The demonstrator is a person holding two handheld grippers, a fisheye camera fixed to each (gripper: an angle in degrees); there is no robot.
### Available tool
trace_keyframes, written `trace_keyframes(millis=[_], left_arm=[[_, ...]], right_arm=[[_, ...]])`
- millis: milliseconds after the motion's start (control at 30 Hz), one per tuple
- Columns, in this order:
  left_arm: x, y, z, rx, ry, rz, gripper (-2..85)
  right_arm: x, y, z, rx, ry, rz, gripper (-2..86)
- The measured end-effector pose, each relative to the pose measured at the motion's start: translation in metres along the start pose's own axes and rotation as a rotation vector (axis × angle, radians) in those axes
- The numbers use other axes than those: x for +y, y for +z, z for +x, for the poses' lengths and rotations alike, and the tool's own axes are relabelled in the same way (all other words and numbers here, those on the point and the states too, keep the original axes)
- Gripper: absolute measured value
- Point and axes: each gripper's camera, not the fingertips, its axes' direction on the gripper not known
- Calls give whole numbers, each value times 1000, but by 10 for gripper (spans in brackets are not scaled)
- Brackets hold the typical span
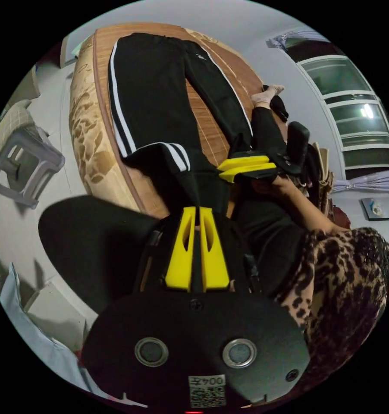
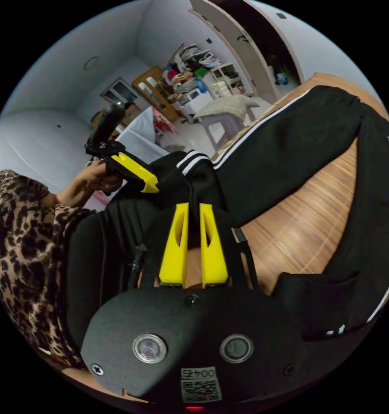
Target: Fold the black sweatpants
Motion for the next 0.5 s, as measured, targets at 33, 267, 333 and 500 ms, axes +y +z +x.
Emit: trace_keyframes(millis=[33,267,333,500], left_arm=[[11,-1,0,-2,-14,-8,19],[84,-44,20,3,-88,131,27],[77,-54,44,-39,-11,198,35],[7,-13,104,-193,209,217,55]], right_arm=[[0,4,-2,-23,-3,-14,73],[-13,16,-18,-66,-25,-36,105],[-13,-1,-18,-2,4,17,103],[1,-93,-3,273,212,180,83]])
